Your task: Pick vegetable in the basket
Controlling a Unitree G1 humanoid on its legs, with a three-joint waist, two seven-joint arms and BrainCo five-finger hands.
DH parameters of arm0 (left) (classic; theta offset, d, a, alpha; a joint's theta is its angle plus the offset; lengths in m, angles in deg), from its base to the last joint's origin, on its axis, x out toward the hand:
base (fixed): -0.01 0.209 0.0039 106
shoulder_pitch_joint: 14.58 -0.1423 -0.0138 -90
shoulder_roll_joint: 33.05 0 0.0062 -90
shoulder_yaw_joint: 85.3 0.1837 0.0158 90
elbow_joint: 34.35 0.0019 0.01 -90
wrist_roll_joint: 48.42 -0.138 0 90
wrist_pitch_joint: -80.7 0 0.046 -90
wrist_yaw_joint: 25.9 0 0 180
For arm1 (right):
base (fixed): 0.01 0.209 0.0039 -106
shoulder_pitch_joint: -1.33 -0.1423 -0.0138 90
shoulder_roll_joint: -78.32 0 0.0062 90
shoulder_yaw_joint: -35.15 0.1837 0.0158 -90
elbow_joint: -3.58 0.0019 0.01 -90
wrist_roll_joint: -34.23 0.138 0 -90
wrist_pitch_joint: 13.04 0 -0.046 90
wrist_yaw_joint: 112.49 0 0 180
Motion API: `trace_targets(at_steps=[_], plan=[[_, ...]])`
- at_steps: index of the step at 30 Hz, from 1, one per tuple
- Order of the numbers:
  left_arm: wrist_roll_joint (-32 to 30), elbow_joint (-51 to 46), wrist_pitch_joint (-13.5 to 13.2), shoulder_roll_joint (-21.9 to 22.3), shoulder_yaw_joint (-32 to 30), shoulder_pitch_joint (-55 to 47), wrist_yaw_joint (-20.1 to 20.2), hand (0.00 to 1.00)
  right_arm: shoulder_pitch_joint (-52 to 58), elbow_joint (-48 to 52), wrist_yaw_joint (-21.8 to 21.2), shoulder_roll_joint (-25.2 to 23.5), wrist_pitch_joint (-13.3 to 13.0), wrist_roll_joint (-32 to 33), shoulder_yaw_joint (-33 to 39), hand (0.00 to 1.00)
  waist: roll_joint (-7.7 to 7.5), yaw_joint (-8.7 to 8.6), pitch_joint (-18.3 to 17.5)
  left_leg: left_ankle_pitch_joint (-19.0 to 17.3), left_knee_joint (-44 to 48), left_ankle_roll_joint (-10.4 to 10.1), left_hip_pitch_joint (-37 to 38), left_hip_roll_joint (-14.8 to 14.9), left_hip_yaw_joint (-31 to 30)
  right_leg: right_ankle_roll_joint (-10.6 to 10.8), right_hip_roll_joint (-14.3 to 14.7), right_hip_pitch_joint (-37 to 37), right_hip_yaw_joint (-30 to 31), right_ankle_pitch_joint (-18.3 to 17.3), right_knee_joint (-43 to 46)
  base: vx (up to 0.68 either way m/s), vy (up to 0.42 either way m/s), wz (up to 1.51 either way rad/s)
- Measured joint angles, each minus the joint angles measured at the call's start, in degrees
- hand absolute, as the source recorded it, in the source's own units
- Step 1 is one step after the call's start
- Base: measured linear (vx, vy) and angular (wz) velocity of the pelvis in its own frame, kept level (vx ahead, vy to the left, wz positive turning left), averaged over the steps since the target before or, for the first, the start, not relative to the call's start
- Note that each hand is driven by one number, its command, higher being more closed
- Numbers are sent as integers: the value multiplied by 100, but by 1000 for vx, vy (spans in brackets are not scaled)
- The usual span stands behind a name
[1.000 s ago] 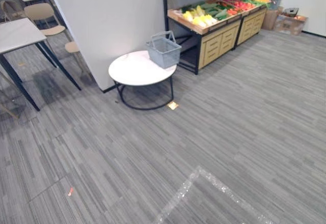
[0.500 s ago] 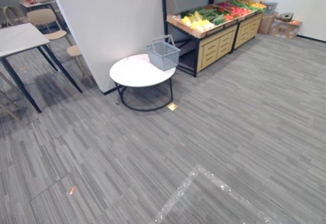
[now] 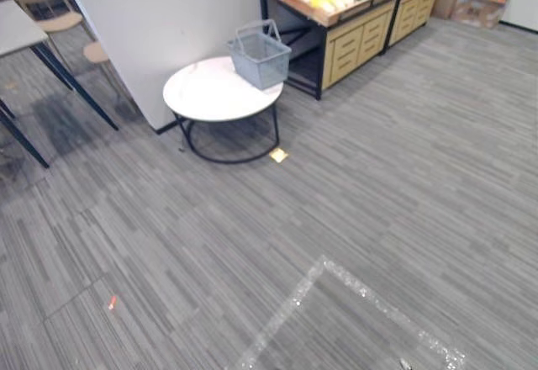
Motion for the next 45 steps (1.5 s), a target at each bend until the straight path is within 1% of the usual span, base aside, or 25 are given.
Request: trace_targets(at_steps=[2, 3, 4, 5, 7, 11, 14, 15, 16, 18, 21, 22, 23, 24, 25, 26, 28, 31, 33, 36, 37, 38, 39, 42, 45], plan=[[1, -172, 11, 110, -408, -3, -5, 0, -8, 63, 3, 8, -6, -1, -3, 0, 33, 12, 114, -208, 1832, 21, -757, 325, -22, -56, 68, 78, -17, -162, 159, 30, -122, -8], [18, -308, 16, 258, -618, -10, -4, 0, 11, 178, 19, 54, -4, -1, -60, 0, 186, 87, 211, -151, 2898, 106, -1177, 614, -51, -107, 205, 124, -5, -327, 350, 37, -46, -14], [149, -331, 19, 325, -648, -9, -4, 0, 38, 278, 30, 79, -6, -2, -92, 0, 281, 127, 268, -19, 3469, 171, -1355, 782, -61, -127, 266, 182, -7, -478, 515, 76, -24, -2], [240, -401, 35, 353, -666, -10, -4, 0, 99, 316, 41, 86, 3, -3, -194, 0, 216, 136, 308, 372, 4073, 136, -1636, 887, -76, -209, 240, 280, -15, -677, 630, 96, 1, 11], [386, -467, 34, 357, -638, -22, -4, 0, 66, 348, 78, 96, 21, -7, -391, 0, 203, 168, 314, 200, 4304, 72, -1994, 884, -35, -217, 117, 386, -23, -789, 625, 152, 11, 12], [440, -509, 2, 374, -475, -7, -14, 0, -179, 483, 79, 105, 13, -7, -687, 0, 214, 285, 329, 170, 2190, 30, -2386, 819, 89, -42, -176, 597, 21, -909, 438, 277, 93, -3], [436, -531, -40, 386, -403, -46, -49, 0, -257, 531, 81, 117, -17, -9, -889, 0, 264, 317, 300, 768, 34, -131, -2349, 880, 70, 318, -284, 970, 88, -1145, 198, 417, 253, -16], [436, -528, -41, 396, -398, -81, -51, 0, -273, 539, 81, 110, -24, -9, -907, 0, 278, 360, 285, 809, -198, -116, -2350, 923, 14, 386, -334, 1088, 171, -1254, 144, 497, 386, -49], [435, -517, -39, 352, -426, -130, -48, 0, -249, 531, 82, 75, -31, -12, -878, 0, 204, 403, 224, 1266, 24, -122, -2338, 869, 38, 380, -511, 1251, 236, -1340, 19, 577, 383, -62], [380, -436, -92, 227, -431, -132, -45, 0, -237, 377, 42, -161, -47, -18, -348, 0, -140, 396, -89, 1078, 590, 177, -2478, 540, 231, 190, -933, 1008, 611, -883, 471, 621, 333, -29], [310, -346, -82, 101, -352, -77, 15, 0, -192, 169, 15, -188, -29, -217, 238, 0, -248, 278, -162, 567, 820, 398, -2130, 252, 308, 254, -1161, 577, 905, 16, 1936, 711, 342, 20], [217, -290, -77, 77, -322, -77, 56, 0, -106, 163, 0, -140, -26, -253, 346, 0, -231, 263, -172, 268, 708, 469, -1627, 131, 318, 353, -1237, 211, 957, 1352, 2963, 671, 295, 9], [178, -280, -77, 55, -263, -86, 70, 0, -56, 163, -3, -128, -27, -260, 353, 0, -212, 256, -181, 193, 587, 508, -1392, 86, 326, 367, -1271, 108, 966, 2018, 3273, 739, 304, 9], [99, -286, -79, -31, -75, -78, 92, 0, -7, 160, -18, -132, -24, -301, 348, 0, -210, 238, -178, 86, 360, 564, -953, -31, 339, 599, -1367, -306, 963, 2328, 4268, 582, 220, 9], [93, -286, -73, -79, -6, -74, 114, 0, -10, 163, -29, -139, -23, -367, 348, 0, -247, 215, -167, 68, 230, 583, -730, -109, 332, 568, -1426, -540, 909, 2279, 4818, 655, 209, 17], [95, -280, -52, -110, 105, -71, 121, 0, -10, 177, -55, -118, -22, -438, 349, 0, -219, 119, -132, 18, -119, 640, -124, -217, 268, 468, -1443, -1017, 695, 1661, 5845, 409, 95, 14], [92, -283, 9, -35, 133, -15, 118, 0, 12, 283, -70, -97, -33, -441, 377, 0, -78, 44, -41, -56, -497, 644, 581, -214, 245, 317, -1337, -1521, 353, 1057, 6329, 451, 75, 6], [85, -284, 32, 49, 71, 107, 103, 0, 91, 451, -121, -101, -58, -422, 339, 0, -7, -16, 19, -341, -787, 527, 1324, -176, 229, 172, -1315, -2095, -335, 251, 5685, 399, -23, 6], [54, -366, 33, 223, -53, 287, 103, 0, 270, 498, -134, -104, -77, -392, 74, 0, 28, -19, 33, -711, -796, 360, 1649, -39, 115, 54, -1342, -2392, -847, 156, 4413, 394, -161, 29], [-77, -421, 27, 504, -138, 379, 119, 0, 321, 598, -131, -40, -76, -388, -149, 0, 143, -20, 37, -1097, -788, -43, 1901, 303, 51, 161, -1242, -2556, -954, 274, 2640, 532, -299, 20], [-71, -420, 28, 569, -246, 492, 125, 0, 344, 673, -129, -34, -79, -384, -252, 0, 169, -38, 63, -1302, -813, -123, 2059, 526, -27, 313, -1135, -2545, -762, 619, 1802, 578, -335, 22], [-66, -414, 31, 591, -334, 539, 126, 0, 356, 671, -133, -10, -78, -390, -329, 0, 175, -21, 55, -1374, -855, -27, 2178, 640, -27, 226, -1036, -2499, -788, 977, 1853, 647, -331, 11], [-64, -370, 29, 719, -388, 565, 127, 0, 309, 672, -126, 112, -81, -391, -362, 0, 386, 30, 72, -1272, -840, 4, 2263, 812, -29, 78, -853, -2505, -879, 651, 2116, 636, -324, -3], [-77, -458, -7, 858, -539, 569, 231, 0, 257, 711, -131, 185, -95, -394, -509, 0, 371, -21, 86, -312, -449, -89, 2281, 946, -260, -191, -942, -2451, -924, -127, 2980, 579, -343, 13], [-74, -484, -2, 958, -601, 543, 255, 0, 307, 711, -137, 239, -90, -398, -498, 0, 552, -24, -32, 595, 904, -224, 1689, 1264, -753, -174, -688, -1758, -1213, -520, 2534, 612, -342, 35]])
